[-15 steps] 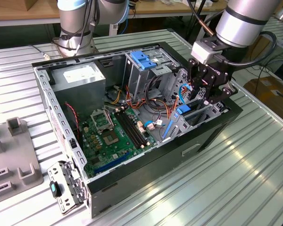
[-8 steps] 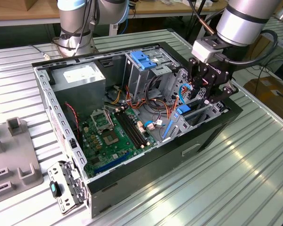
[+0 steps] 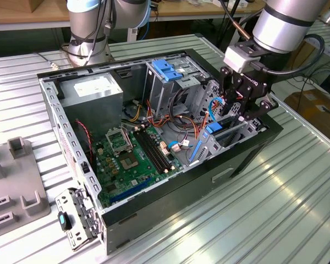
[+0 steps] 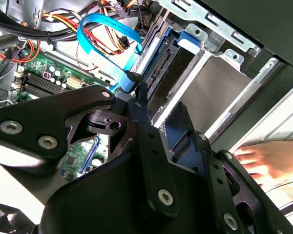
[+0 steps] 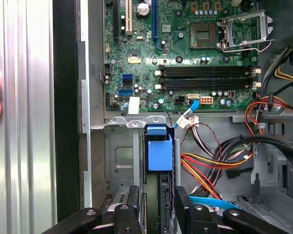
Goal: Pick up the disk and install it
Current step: 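Insert the first disk wire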
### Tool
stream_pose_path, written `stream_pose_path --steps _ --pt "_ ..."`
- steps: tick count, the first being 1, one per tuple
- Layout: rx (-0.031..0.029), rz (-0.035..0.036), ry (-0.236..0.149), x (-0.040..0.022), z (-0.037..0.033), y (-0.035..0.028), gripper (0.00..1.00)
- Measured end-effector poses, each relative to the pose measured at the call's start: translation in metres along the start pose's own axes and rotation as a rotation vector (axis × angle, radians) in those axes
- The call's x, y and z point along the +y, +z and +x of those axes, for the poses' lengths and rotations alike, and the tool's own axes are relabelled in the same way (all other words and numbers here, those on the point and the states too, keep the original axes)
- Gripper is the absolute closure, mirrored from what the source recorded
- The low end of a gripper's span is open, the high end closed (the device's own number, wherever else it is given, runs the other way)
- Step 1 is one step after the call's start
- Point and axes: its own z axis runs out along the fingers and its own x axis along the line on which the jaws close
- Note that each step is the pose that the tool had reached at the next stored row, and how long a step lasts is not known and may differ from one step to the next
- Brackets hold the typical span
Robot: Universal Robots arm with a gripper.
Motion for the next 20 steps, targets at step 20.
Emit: stream_pose_path --steps 20 --pt "0.0028 0.0000 0.000 0.0000 -0.0003 -0.0045 0.57"
